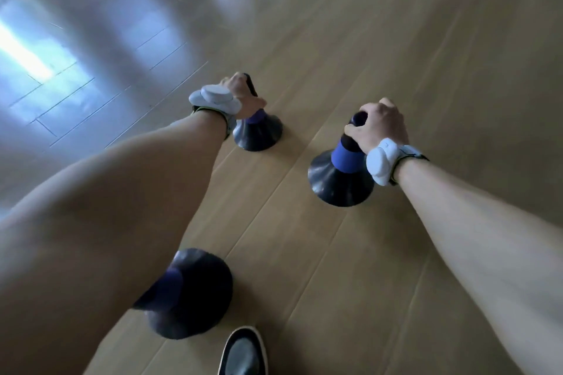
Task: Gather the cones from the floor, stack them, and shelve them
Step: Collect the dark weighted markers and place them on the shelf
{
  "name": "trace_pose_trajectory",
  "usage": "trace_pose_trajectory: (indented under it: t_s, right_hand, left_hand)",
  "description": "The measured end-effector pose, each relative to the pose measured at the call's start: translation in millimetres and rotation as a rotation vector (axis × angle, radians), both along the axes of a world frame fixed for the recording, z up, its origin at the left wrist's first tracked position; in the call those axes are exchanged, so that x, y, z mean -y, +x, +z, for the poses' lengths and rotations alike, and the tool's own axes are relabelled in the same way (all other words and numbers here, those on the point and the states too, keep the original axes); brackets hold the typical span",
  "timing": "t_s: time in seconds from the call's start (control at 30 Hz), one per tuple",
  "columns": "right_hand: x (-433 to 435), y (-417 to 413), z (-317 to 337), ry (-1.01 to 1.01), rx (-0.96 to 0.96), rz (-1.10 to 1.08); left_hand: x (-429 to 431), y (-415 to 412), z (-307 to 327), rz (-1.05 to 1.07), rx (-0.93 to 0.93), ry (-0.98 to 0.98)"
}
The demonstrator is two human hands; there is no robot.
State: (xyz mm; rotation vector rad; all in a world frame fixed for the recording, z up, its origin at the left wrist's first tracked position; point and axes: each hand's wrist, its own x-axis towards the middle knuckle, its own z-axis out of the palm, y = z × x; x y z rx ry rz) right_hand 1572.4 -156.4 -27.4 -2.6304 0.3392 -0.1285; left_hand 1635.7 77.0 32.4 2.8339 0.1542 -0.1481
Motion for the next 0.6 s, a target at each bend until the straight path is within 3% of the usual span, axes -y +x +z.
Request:
trace_pose_trajectory:
  t_s: [0.33,0.47,0.6]
  right_hand:
    - [-77,103,-22,0.069,0.072,-0.056]
    - [-83,121,-29,0.072,0.09,-0.065]
    - [-88,124,-31,0.052,0.1,-0.056]
  left_hand:
    - [-59,128,-58,-0.123,-0.039,0.036]
    - [-60,147,-68,-0.248,-0.123,0.031]
    - [-57,143,-80,-0.244,-0.124,0.046]
